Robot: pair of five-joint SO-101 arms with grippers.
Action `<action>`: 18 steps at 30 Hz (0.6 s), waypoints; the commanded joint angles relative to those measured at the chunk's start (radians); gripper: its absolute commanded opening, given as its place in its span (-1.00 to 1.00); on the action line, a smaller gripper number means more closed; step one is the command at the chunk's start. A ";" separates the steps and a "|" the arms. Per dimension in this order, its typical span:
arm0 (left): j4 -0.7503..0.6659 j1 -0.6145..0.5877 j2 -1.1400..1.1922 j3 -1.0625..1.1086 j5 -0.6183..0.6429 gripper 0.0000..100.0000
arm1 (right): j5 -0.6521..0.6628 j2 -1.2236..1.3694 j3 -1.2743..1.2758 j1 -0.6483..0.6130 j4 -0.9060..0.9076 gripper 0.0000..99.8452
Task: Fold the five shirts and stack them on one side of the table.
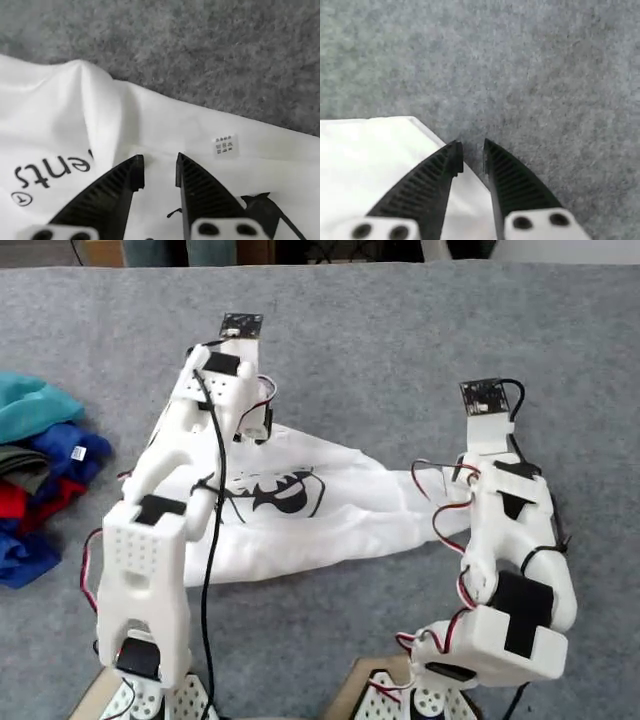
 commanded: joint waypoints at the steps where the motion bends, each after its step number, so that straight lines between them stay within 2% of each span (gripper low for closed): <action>1: 0.075 0.004 0.083 -0.236 -0.043 -0.75 | -0.005 -0.042 -0.001 -0.011 -0.018 -0.83; 6: 0.135 -0.035 0.244 -0.427 -0.089 -0.75 | -0.005 -0.042 -0.001 -0.011 -0.018 -0.83; 13: 0.311 -0.067 0.381 -0.707 -0.166 -0.75 | -0.005 -0.042 -0.001 -0.011 -0.018 -0.83; 18: 0.393 -0.102 0.442 -0.822 -0.284 -0.75 | -0.005 -0.042 -0.001 -0.012 -0.018 -0.83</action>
